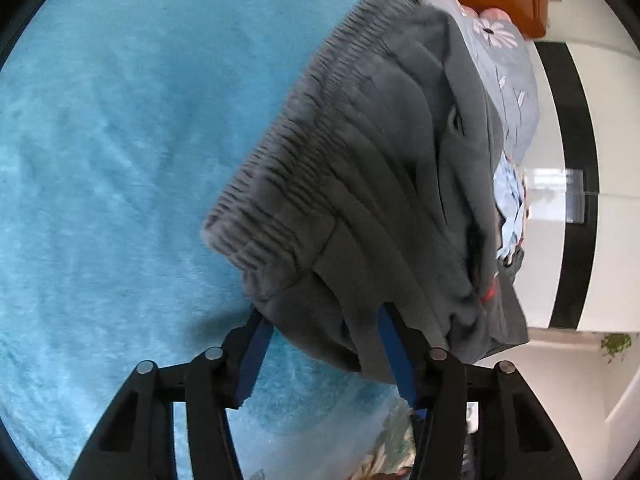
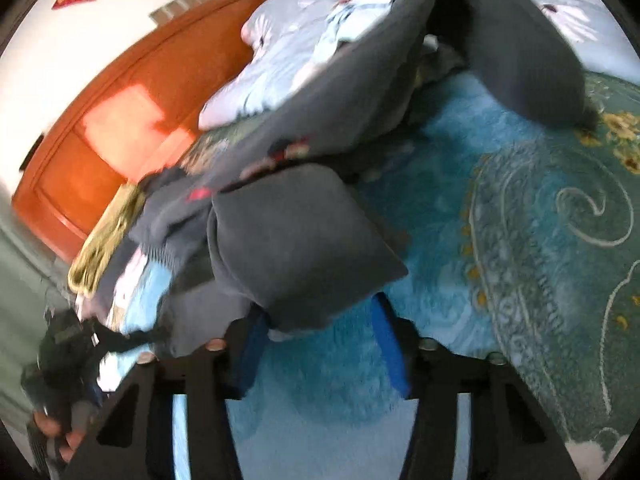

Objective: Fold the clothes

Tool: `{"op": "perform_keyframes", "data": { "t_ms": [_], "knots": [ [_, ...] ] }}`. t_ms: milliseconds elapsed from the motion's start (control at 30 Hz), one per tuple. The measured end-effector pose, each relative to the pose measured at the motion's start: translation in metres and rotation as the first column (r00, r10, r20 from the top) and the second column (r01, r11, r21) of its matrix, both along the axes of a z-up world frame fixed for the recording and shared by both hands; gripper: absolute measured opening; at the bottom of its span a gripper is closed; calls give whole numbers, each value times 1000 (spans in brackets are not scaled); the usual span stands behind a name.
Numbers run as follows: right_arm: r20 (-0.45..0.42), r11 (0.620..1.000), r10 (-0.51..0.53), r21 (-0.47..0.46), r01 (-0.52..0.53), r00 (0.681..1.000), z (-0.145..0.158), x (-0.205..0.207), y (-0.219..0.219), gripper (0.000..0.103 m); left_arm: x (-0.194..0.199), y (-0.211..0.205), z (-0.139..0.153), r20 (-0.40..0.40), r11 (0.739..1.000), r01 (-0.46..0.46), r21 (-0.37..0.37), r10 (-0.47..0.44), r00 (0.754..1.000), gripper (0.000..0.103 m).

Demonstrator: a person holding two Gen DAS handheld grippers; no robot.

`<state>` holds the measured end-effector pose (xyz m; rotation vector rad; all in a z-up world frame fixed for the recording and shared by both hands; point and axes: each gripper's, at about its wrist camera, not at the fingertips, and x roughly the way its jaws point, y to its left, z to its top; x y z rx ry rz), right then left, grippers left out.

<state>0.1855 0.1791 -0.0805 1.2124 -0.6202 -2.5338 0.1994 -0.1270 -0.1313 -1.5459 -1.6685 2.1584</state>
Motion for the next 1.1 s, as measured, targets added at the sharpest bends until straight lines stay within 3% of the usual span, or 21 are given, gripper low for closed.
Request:
{"op": "perform_keyframes", "data": {
  "t_ms": [33, 100, 167, 333, 433, 600, 667, 733, 800, 900, 967, 1100],
  "knots": [
    [-23, 1000, -6, 25, 7, 1000, 7, -2, -1, 35, 0, 0, -3, -4, 1000, -16, 9, 16, 1000, 49],
    [-41, 998, -7, 57, 9, 999, 16, -7, -3, 29, 0, -2, -8, -9, 999, -38, 25, 39, 999, 30],
    [-47, 998, -14, 66, 17, 999, 23, -13, -1, 24, 0, -3, -3, -33, 999, -38, 21, 38, 999, 18],
    [-76, 995, -47, 80, 53, 996, 46, -20, 14, 17, -1, -11, 56, -184, 999, -29, -28, 23, 983, 10],
    [-145, 993, -26, 114, 43, 989, 73, -16, 15, 15, 2, -20, 108, -310, 998, -27, -54, 9, 951, 7],
    [-284, 991, 38, 135, 1, 958, 135, 1, 13, 15, 15, -36, 197, -499, 995, -29, -92, -21, 867, 6],
    [-339, 989, 69, 146, -20, 938, 161, 8, 10, 15, 32, -48, 217, -550, 994, -28, -104, -34, 835, 6],
    [-383, 986, 99, 165, -38, 919, 183, 14, 7, 15, 45, -54, 223, -573, 991, -38, -127, -42, 818, 6],
    [-394, 980, 125, 190, -52, 911, 192, 12, 4, 15, 45, -64, 217, -552, 987, -50, -152, -43, 833, 6],
    [-333, 959, 168, 272, -76, 928, 177, -5, -6, 15, 41, -79, 173, -460, 991, -54, -126, -10, 888, 6],
    [-235, 943, 193, 313, -114, 953, 147, -19, -9, 15, 33, -88, 131, -376, 995, -57, -85, 21, 926, 6],
    [-75, 936, 216, 300, -184, 974, 94, -29, -8, 15, 36, -95, 76, -253, 997, -81, -13, 76, 965, 6]
  ]
}}
